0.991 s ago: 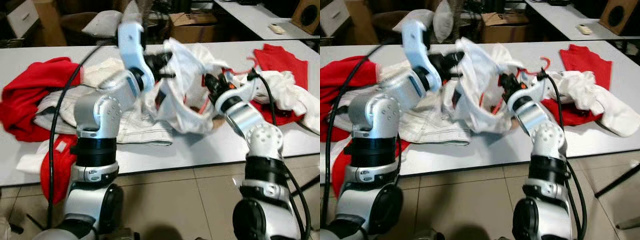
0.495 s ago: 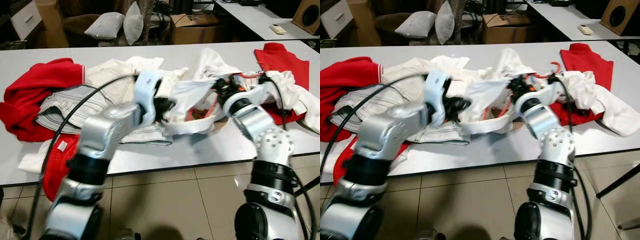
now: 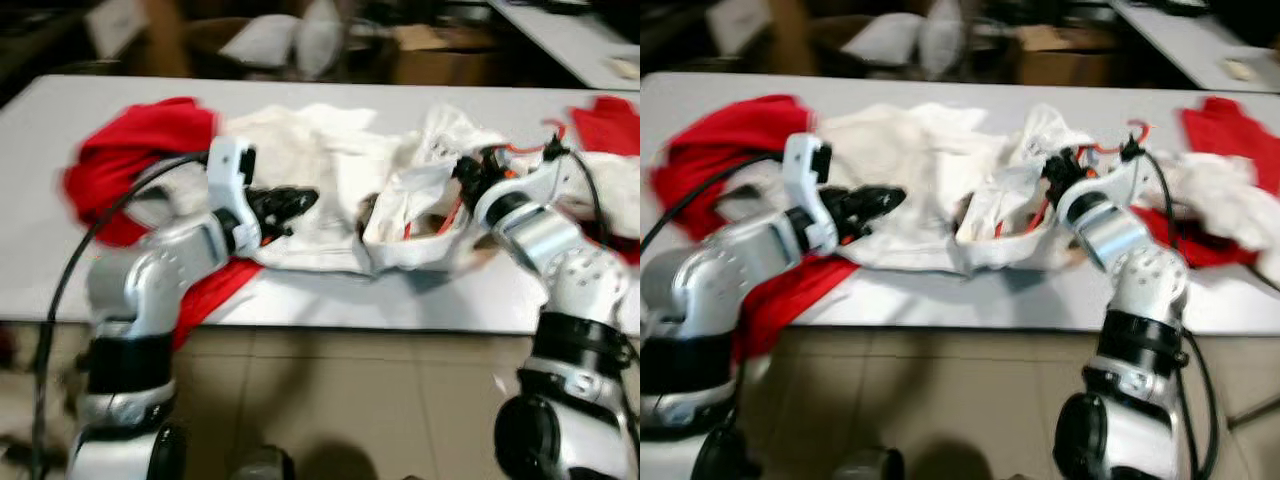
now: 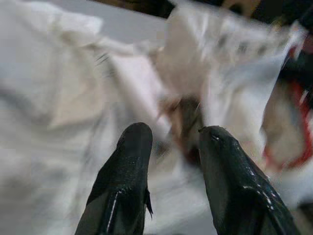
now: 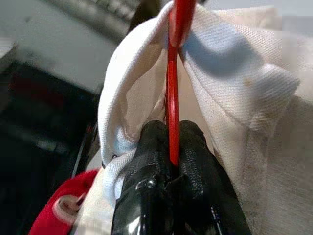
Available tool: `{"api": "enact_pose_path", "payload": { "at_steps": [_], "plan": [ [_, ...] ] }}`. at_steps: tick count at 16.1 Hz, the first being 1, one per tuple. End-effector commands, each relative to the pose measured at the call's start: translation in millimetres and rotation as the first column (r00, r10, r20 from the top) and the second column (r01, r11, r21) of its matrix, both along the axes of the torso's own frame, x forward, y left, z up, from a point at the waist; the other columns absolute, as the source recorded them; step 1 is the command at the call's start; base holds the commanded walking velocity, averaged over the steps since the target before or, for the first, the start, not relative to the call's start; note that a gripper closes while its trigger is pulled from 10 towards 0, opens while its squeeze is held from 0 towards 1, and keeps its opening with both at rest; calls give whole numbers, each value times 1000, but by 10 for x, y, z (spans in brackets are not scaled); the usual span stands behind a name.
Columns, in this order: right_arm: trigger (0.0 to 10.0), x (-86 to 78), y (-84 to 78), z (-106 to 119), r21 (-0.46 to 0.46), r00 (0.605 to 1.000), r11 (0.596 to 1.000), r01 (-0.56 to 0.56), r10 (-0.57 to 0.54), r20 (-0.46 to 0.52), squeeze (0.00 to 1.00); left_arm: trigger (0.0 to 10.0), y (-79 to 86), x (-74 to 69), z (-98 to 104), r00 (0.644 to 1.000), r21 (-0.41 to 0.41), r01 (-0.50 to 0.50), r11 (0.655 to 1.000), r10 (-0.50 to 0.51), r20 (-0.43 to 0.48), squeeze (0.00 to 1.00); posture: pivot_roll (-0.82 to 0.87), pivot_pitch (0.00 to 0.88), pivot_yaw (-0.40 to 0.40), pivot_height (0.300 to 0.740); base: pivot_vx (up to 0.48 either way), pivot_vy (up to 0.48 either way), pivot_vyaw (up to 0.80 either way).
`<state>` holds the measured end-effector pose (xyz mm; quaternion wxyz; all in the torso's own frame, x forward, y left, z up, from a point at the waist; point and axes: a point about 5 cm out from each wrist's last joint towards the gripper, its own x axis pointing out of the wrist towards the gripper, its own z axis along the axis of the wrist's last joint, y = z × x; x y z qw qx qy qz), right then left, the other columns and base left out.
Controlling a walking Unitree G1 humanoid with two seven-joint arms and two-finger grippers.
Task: Hang hanger
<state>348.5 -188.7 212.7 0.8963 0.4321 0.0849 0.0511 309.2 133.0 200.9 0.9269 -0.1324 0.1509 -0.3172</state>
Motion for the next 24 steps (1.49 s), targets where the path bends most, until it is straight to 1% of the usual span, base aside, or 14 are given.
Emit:
{"api": "enact_pose_path", "payload": {
  "at_steps": [1, 2, 4, 5, 8, 10, 13, 14, 16, 17, 19, 21, 22, 24],
  "plan": [
    [10000, -38, -12, 360, -30, 991, 999, -18, 22, 131, 0, 10000, 7, -90, 7, 1000, 70, 15, 997, -16, 17, 0, 15, 0, 20, 740, 0, 0, 800],
    [10000, -58, -19, 437, -33, 987, 999, -21, 26, 160, 0, 10000, 24, -127, -17, 1000, 99, 14, 995, -16, 19, 0, 15, 0, 20, 740, 0, 0, 800],
    [10000, -251, -42, 824, -112, 950, 988, -103, 131, 282, 0, 10000, 36, -339, -60, 999, 111, 33, 993, -35, 12, 0, 14, 0, 11, 740, 0, 0, 800],
    [10000, -326, -88, 984, -149, 934, 982, -120, 163, 319, 0, 10000, 10, -390, -61, 999, 110, 32, 993, -33, 6, 0, 20, 0, 16, 740, 0, 0, 800],
    [10000, -483, -98, 1249, -202, 895, 959, -201, 263, 359, 0, 10000, -94, -556, -83, 995, 137, 99, 986, -100, 0, 0, 23, 0, 1, 740, 0, 0, 800],
    [10000, -588, 33, 1365, -227, 853, 926, -301, 368, 371, 0, 10000, -119, -698, -81, 987, 142, 155, 978, -159, 19, 0, 16, 0, -8, 740, 0, 0, 800],
    [10000, -718, 148, 1283, -338, 764, 824, -454, 555, 327, 0, 10000, -153, -724, -101, 983, 182, 179, 967, -185, 13, 0, 22, 0, -8, 740, 0, 0, 800],
    [10000, -756, 162, 1223, -345, 747, 801, -490, 589, 309, 0, 10000, -147, -761, -109, 979, 198, 199, 960, -205, 10, 0, 25, 0, -15, 740, 0, 0, 800],
    [10000, -878, 240, 1160, -359, 698, 764, -536, 641, 320, 0, 10000, -99, -832, -148, 973, 220, 223, 950, -230, 8, 0, 21, 0, -24, 740, 0, 0, 800],
    [10000, -944, 274, 1216, -359, 658, 746, -561, 665, 354, 0, 10000, -124, -818, -149, 972, 220, 225, 949, -233, 13, 0, 18, 0, -25, 740, 0, 0, 800],
    [10000, -1009, 294, 1248, -391, 613, 716, -579, 698, 370, 0, 10000, -182, -784, -134, 969, 213, 237, 948, -248, 25, 0, 18, 0, -10, 740, 0, 0, 800],
    [10000, -1009, 267, 1070, -398, 641, 708, -583, 702, 309, 0, 10000, -216, -736, -139, 969, 227, 237, 945, -247, 15, 0, 19, 0, 1, 740, 0, 0, 800],
    [10000, -1026, 285, 936, -373, 673, 727, -577, 681, 287, 0, 10000, -143, -764, -168, 970, 255, 233, 938, -244, 10, 0, 20, 0, -1, 740, 0, 0, 800],
    [10000, -1059, 295, 874, -368, 676, 727, -581, 682, 280, 0, 10000, -121, -788, -164, 967, 256, 241, 936, -253, 14, 0, 19, 0, -3, 740, 0, 0, 800]
  ]
}}
